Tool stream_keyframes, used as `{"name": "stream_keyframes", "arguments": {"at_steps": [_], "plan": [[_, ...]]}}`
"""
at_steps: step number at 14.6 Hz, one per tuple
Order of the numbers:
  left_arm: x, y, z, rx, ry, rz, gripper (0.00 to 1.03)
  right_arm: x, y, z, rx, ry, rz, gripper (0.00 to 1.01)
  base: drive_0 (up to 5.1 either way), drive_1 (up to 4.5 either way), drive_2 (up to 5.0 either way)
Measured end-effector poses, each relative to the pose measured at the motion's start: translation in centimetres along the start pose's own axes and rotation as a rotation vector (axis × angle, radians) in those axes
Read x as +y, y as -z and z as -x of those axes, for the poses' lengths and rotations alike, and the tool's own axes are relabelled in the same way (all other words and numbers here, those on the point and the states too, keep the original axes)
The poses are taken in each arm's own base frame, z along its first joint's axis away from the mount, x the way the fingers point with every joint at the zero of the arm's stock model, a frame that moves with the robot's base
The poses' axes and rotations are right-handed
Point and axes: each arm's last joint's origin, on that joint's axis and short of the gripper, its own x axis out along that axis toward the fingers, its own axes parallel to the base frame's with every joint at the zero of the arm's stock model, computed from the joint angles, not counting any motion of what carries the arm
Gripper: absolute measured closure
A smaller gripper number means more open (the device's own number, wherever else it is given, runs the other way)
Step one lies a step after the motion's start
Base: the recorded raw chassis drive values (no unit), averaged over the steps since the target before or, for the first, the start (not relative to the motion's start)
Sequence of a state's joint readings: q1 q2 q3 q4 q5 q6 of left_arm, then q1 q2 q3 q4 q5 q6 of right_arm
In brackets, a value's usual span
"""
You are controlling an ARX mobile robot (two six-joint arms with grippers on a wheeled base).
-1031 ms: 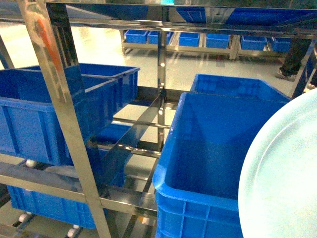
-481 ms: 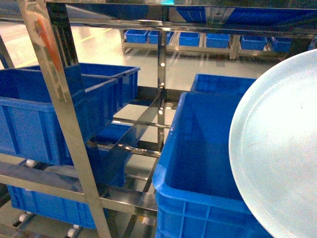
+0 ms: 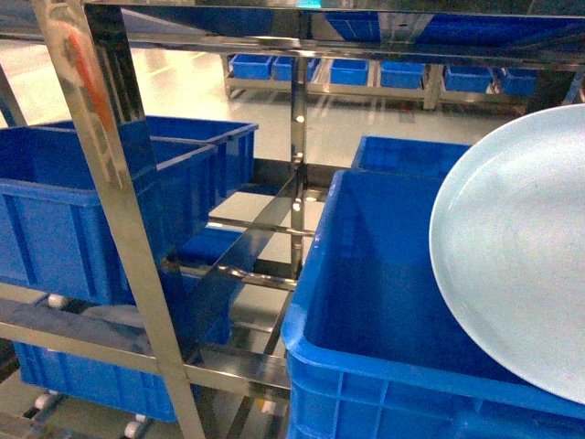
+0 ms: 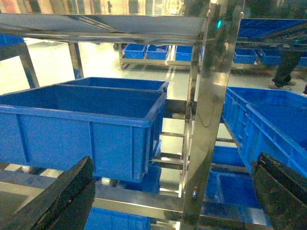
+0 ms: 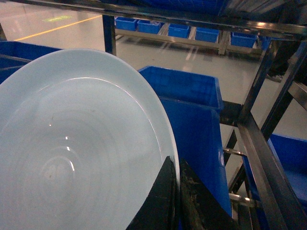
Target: Place blue tray on left shelf second layer neatly
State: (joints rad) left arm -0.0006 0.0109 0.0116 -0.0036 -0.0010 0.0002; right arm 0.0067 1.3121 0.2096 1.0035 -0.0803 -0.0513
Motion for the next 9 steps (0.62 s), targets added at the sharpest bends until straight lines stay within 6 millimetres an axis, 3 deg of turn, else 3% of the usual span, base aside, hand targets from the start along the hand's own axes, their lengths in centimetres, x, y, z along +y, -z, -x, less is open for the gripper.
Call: {"name": "stream_keyframes", "arguments": {"at_steps": [7,9], "plan": [[0.0,0.0,0.0,0.000,0.000,0.000,0.05,0.6,1.5,-3.3,0.016,0.019,0.005,0.98,0.0,0.00,0.0],[0.0,0.0,0.0,0.001,0.000,0.000,0.05,0.9,1.6,-3.4,0.015,0.006,0.005,0.78,0.0,0.00,0.0]]}}
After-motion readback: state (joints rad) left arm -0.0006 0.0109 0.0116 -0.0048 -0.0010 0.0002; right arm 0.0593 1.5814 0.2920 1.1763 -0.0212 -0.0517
